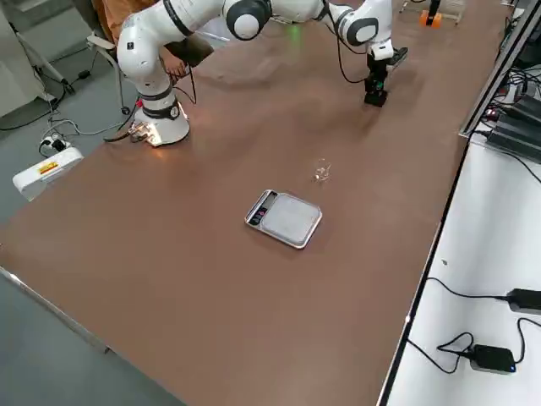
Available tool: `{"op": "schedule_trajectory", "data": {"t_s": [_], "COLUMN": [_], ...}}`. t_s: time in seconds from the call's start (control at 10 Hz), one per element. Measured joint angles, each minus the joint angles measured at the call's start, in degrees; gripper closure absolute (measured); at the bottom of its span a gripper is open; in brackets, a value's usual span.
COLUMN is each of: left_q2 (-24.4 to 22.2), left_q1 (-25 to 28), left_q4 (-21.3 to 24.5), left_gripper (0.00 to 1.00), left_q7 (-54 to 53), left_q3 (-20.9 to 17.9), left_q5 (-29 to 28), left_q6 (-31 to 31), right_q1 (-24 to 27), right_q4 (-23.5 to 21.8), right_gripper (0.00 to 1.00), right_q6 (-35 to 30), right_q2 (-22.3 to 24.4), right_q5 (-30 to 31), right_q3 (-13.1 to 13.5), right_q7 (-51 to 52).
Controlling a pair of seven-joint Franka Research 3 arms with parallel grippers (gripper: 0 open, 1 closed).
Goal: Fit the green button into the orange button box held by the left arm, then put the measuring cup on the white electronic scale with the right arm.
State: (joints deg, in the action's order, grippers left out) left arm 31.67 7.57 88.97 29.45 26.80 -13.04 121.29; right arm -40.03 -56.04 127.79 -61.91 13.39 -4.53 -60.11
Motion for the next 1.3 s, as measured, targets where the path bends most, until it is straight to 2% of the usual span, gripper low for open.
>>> {"op": "schedule_trajectory", "data": {"t_s": [0.4,0.7,1.0,1.1,1.3], "left_q2": [0.0,0.0,0.0,0.0,0.0], "left_q1": [0.0,0.0,-0.2,-0.2,-0.5], "left_q4": [-0.1,-0.8,-1.1,-1.2,-1.9], "left_gripper": [0.21,0.21,0.21,0.21,0.21], "left_q7": [0.0,0.0,0.1,0.2,0.2], "left_q3": [0.0,0.0,0.1,0.2,0.7], "left_q5": [0.0,0.4,1.1,1.1,1.1], "left_q6": [0.0,0.0,0.0,-0.4,-1.3], "right_q1": [0.1,0.6,0.8,1.0,1.9], "right_q4": [0.5,1.1,1.2,1.2,1.4], "right_gripper": [0.35,0.3,0.15,0.04,0.0], "right_q6": [-0.3,-3.8,-5.8,-7.1,-11.7], "right_q2": [0.2,1.6,4.5,5.6,8.2], "right_q5": [0.0,0.0,0.0,0.0,0.0], "right_q3": [0.0,0.1,0.1,0.1,0.2], "right_q7": [0.0,0.0,0.0,0.0,-0.1]}}
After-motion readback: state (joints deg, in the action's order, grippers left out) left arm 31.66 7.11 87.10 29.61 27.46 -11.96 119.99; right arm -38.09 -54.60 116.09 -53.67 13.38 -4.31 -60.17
